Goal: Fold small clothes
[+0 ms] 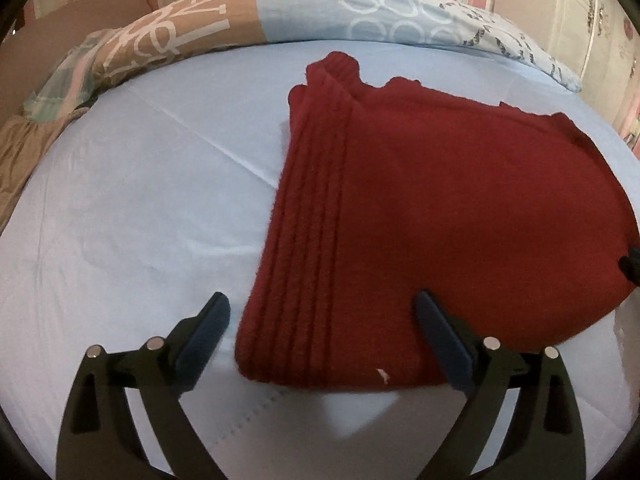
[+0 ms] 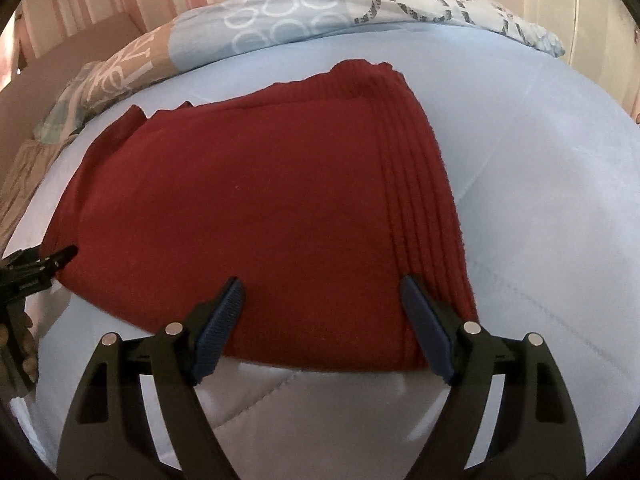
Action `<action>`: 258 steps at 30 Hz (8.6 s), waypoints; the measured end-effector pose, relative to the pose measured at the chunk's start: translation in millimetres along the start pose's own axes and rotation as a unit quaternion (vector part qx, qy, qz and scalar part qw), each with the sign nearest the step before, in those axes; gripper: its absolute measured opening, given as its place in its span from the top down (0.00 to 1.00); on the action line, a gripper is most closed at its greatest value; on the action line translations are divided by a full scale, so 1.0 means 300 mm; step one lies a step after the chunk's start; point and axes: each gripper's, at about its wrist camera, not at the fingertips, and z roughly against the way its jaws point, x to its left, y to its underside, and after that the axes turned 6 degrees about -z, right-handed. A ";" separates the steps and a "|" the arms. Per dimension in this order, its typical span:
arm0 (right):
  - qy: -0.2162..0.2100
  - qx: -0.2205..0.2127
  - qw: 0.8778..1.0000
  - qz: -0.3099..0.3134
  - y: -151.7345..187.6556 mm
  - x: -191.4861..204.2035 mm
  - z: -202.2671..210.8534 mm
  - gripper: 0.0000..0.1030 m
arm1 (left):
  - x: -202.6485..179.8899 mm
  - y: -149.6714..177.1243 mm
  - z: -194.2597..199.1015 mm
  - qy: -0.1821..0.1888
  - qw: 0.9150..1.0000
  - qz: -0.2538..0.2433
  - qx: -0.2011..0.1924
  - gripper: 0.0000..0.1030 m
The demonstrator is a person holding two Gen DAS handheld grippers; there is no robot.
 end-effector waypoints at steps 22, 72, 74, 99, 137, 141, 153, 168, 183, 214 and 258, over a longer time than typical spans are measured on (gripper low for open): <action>0.027 -0.034 0.997 -0.060 0.010 0.000 0.265 0.03 | -0.218 -0.058 0.309 0.012 0.999 -0.036 -0.032 0.08; -0.066 0.059 0.966 -0.242 -0.097 -0.168 -0.039 0.69 | -0.283 -0.077 0.225 0.010 0.998 -0.062 -0.004 0.08; -0.053 0.048 0.974 -0.217 -0.100 -0.143 -0.028 0.74 | -0.283 -0.079 0.223 0.008 0.998 -0.061 -0.003 0.08; 0.002 0.010 0.993 -0.120 -0.106 -0.056 0.013 0.76 | -0.321 -0.130 0.105 0.010 0.999 -0.041 0.014 0.08; -0.028 -0.103 0.994 -0.027 -0.192 0.177 0.239 0.85 | -0.372 -0.155 -0.015 0.031 0.999 -0.041 0.014 0.07; -0.017 -0.096 0.995 -0.025 -0.192 0.175 0.218 0.85 | -0.375 -0.153 -0.023 0.028 0.999 -0.041 0.017 0.04; -0.050 0.022 0.984 -0.171 -0.046 -0.183 0.113 0.42 | -0.368 -0.157 -0.021 0.031 0.998 -0.045 0.021 0.03; -0.078 0.056 0.965 -0.244 -0.086 -0.186 -0.053 0.64 | -0.368 -0.153 -0.021 0.029 0.998 -0.053 0.022 0.03; 0.127 -0.046 0.990 0.029 -0.120 0.086 0.021 0.83 | -0.382 -0.153 -0.025 0.027 0.998 -0.052 0.020 0.03; 0.081 -0.060 0.994 0.030 -0.189 0.169 0.046 0.84 | -0.379 -0.150 -0.033 0.021 0.997 -0.063 0.031 0.02; 0.013 0.025 0.969 0.244 -0.008 0.980 -0.162 0.85 | 0.477 0.038 0.170 -0.042 0.999 0.027 -0.021 0.02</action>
